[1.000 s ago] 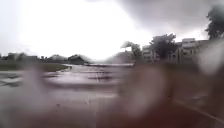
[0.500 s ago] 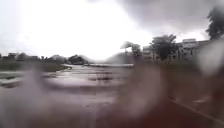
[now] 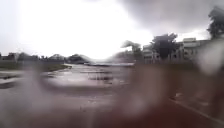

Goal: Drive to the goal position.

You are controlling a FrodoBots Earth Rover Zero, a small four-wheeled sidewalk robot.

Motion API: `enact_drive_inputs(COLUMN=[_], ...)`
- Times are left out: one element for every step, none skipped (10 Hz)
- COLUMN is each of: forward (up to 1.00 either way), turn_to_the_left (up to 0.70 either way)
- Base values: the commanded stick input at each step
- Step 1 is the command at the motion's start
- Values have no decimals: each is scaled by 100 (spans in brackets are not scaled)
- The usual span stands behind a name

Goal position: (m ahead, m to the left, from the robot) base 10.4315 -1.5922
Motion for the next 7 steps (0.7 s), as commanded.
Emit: enact_drive_inputs(forward=[45, 45, 45, 45, 45, 45, 45], turn_to_the_left=[0, 0, 0, 0, 0, 0, 0])
